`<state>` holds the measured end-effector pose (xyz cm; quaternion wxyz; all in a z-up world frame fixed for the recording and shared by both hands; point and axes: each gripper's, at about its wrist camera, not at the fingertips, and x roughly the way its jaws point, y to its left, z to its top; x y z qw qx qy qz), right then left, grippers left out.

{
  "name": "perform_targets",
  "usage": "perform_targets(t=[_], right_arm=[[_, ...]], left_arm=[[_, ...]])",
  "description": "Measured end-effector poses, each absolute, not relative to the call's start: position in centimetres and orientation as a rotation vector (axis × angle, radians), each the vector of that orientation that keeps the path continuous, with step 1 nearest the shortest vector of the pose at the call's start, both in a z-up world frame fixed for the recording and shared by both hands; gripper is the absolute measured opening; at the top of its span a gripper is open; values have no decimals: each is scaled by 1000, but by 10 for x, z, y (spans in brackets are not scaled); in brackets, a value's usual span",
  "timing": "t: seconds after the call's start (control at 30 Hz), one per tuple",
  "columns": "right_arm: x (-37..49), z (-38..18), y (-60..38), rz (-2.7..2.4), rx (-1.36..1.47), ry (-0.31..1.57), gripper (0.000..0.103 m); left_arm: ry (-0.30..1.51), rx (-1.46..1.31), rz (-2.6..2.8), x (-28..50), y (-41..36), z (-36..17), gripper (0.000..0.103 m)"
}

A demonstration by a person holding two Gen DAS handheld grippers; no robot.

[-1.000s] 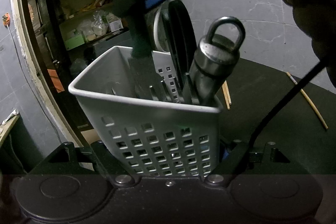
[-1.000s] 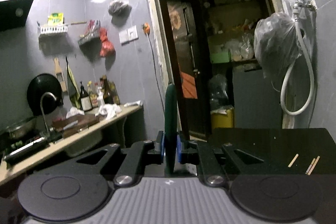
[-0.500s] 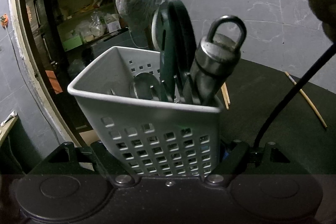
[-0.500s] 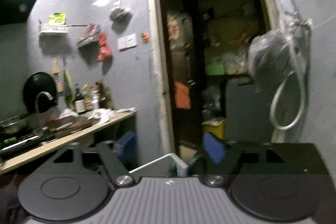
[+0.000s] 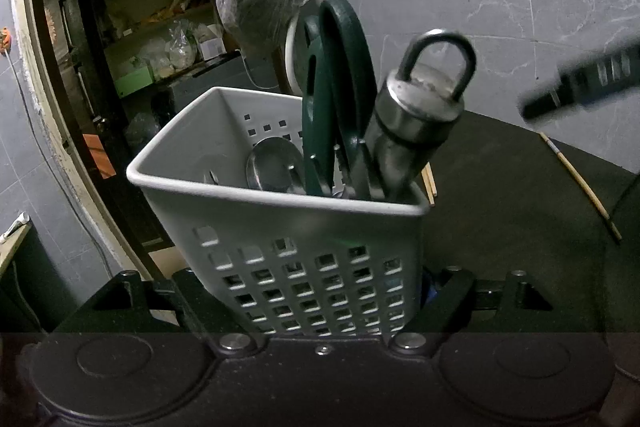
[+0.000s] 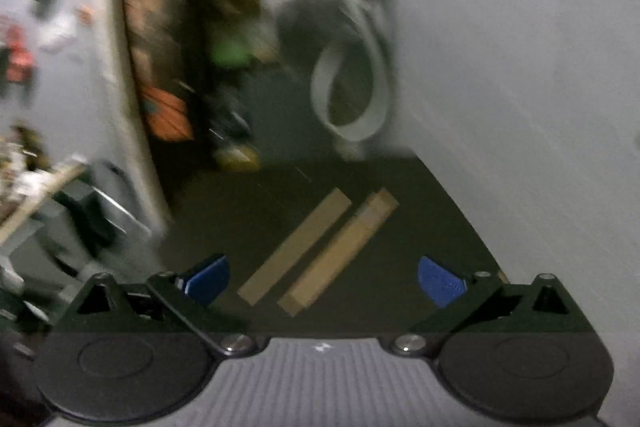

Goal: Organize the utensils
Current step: 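Withdraw the right gripper from the caddy toward the chopsticks, then grasp a purple-banded wooden chopstick with the right gripper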

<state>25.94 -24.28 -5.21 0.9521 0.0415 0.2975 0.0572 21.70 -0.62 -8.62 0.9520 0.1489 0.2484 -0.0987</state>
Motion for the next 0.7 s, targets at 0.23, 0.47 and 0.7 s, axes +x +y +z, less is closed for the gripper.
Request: perform_targets(t=[0.23, 0.47, 0.7], right_arm=[[271, -96, -276, -118, 104, 792, 103], [279, -118, -289, -171, 109, 838, 91], [294, -127, -295, -178, 127, 885, 75]], left_arm=[[512, 304, -196, 219, -7, -84, 84], [514, 308, -189, 220, -9, -84, 84], [515, 309, -188, 220, -10, -84, 84]])
